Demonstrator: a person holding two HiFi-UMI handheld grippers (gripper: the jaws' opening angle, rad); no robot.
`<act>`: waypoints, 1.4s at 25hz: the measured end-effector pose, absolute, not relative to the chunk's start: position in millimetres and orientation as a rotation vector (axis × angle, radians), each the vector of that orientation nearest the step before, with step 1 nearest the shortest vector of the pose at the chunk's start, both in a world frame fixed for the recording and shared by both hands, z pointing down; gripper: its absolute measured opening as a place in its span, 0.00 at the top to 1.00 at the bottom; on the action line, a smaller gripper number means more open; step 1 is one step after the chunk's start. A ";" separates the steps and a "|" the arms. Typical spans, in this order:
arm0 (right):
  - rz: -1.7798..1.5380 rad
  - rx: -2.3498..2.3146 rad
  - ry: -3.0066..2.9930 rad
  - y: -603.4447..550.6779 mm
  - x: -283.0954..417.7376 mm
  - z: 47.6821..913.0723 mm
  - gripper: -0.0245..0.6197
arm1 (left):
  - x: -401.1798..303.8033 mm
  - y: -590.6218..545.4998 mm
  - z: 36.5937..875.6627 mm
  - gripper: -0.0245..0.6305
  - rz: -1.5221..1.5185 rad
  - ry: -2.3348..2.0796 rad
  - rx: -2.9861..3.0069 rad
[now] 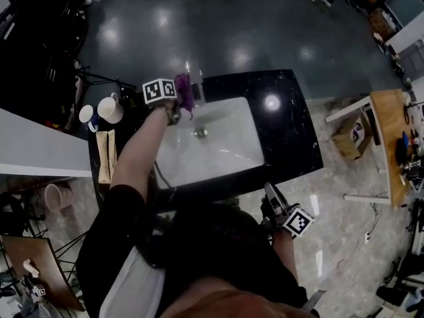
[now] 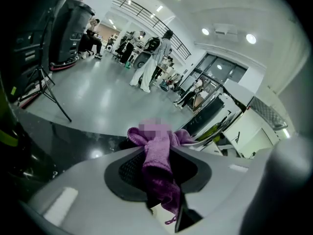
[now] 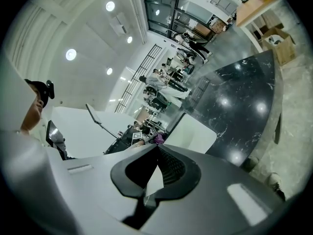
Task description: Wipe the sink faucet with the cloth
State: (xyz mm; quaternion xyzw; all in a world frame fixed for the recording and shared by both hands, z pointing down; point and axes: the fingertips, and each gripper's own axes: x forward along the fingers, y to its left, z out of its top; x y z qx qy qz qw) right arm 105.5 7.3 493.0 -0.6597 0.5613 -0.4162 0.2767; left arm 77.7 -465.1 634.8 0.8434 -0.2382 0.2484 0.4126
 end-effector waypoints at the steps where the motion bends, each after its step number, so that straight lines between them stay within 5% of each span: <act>1: -1.117 -1.772 1.513 7.1 106.1 492.2 0.95 | 77.5 -465.0 635.2 0.78 0.633 -0.601 2.124; 14: -1.175 -1.722 1.444 10.2 117.6 512.3 0.95 | 102.4 -506.7 473.7 0.77 0.130 -0.210 2.194; 35: -1.381 -1.595 1.294 15.1 159.3 562.8 0.95 | 148.8 -472.7 578.9 0.78 1.866 0.490 1.850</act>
